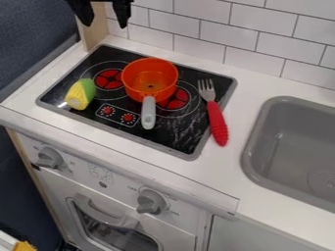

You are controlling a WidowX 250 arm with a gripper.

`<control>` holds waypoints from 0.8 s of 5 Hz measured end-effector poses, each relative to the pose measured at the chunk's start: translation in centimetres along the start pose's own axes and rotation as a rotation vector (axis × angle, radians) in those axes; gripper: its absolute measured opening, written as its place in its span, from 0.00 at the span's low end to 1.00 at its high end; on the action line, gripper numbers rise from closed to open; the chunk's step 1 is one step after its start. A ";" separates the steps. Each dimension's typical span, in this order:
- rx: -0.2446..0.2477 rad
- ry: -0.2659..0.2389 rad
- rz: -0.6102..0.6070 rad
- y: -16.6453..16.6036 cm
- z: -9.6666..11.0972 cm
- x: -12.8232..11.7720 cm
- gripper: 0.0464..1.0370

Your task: Move the orange pot from the right burner to the left burner

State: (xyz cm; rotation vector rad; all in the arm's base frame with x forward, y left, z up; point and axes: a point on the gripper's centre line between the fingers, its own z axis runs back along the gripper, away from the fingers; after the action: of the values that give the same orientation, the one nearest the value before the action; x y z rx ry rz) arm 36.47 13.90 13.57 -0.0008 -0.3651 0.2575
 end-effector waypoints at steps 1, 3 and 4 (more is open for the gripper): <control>-0.003 0.043 0.004 0.1 -1.5 -0.7 0.96; 0.025 0.143 -0.068 -1.2 -5.0 -2.1 0.96; 0.028 0.180 -0.114 -2.0 -6.8 -2.6 0.96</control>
State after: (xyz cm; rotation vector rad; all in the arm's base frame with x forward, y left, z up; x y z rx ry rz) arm 37.00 11.60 6.40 0.0248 -0.1821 0.1479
